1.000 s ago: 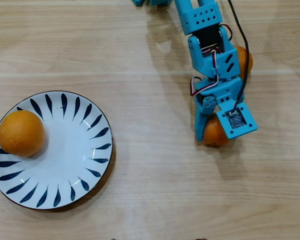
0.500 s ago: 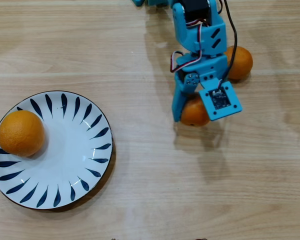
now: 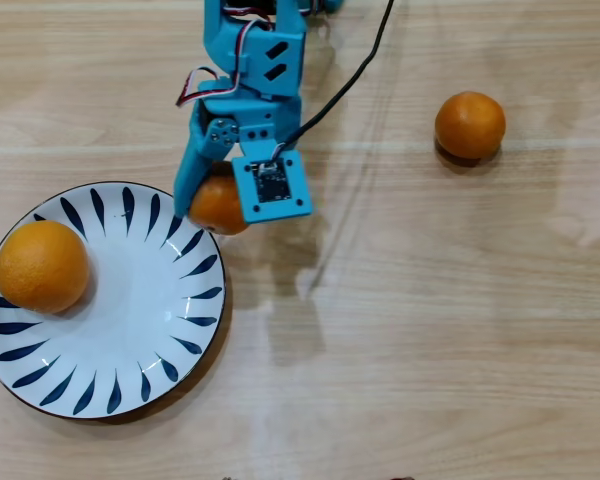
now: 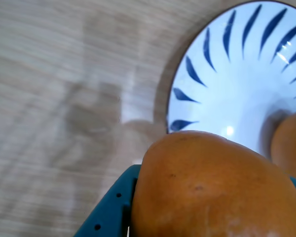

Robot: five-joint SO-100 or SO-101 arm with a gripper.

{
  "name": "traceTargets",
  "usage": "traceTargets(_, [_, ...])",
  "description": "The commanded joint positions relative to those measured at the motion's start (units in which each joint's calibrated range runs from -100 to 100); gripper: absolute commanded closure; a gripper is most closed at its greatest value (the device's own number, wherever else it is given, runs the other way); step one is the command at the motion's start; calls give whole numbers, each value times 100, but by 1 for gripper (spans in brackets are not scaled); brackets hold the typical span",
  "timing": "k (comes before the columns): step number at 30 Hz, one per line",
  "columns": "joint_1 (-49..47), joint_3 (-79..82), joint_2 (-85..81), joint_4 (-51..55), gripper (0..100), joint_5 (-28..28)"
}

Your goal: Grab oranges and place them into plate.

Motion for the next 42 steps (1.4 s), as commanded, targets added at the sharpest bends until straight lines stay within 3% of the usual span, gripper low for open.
traceTargets(1, [495, -328, -38, -66, 73, 232])
traceTargets(8, [882, -1314, 1010, -66, 73, 719])
traceTargets(15, [906, -1785, 1492, -66, 73, 687])
traceTargets(23, [890, -1704, 1500, 3, 61, 593])
traceTargets(32, [705, -1396, 1205, 20, 62, 546])
traceTargets(42, [-489, -1785, -325, 2599, 62, 536])
